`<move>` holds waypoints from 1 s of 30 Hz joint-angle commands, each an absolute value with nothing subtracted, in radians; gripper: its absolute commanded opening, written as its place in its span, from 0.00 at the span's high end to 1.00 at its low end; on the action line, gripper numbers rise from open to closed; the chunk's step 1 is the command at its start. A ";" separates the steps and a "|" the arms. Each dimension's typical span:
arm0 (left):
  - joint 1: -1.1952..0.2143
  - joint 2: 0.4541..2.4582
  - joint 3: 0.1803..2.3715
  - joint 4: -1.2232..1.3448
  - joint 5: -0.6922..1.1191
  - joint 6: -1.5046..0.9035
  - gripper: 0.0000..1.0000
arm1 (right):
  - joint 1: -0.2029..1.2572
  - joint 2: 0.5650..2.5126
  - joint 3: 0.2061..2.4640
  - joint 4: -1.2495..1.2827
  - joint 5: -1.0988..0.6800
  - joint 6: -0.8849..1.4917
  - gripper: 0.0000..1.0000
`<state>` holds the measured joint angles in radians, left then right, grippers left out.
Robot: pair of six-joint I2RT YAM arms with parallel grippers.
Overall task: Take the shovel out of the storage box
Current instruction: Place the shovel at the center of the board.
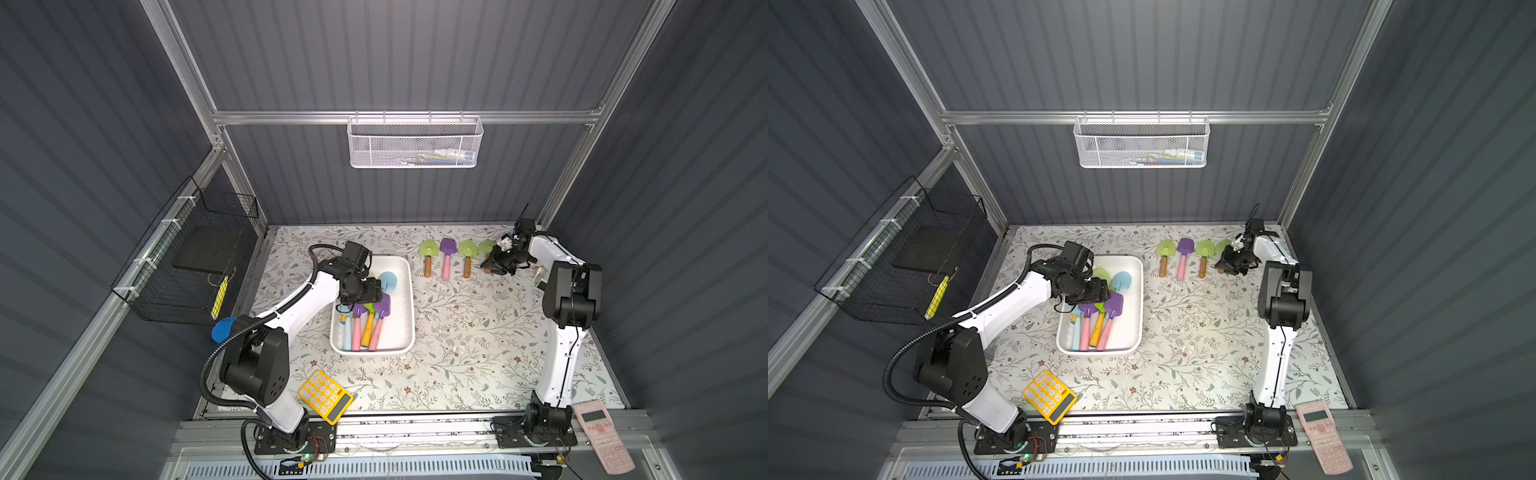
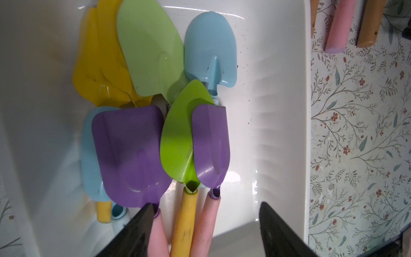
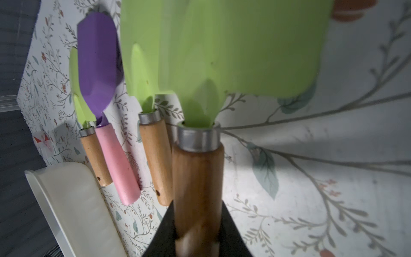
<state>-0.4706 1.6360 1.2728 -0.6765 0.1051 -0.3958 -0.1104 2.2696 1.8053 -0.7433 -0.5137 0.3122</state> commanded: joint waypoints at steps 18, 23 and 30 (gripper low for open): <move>-0.472 1.557 1.225 -0.689 0.102 -0.408 0.24 | -0.139 2.413 2.030 -0.942 -0.435 0.282 0.71; -0.471 1.560 1.244 -0.701 0.095 -0.401 0.24 | -0.140 2.430 2.033 -0.931 -0.490 0.291 0.68; -0.464 1.549 1.240 -0.706 0.084 -0.400 0.23 | -0.141 2.457 2.051 -0.941 -0.493 0.294 0.67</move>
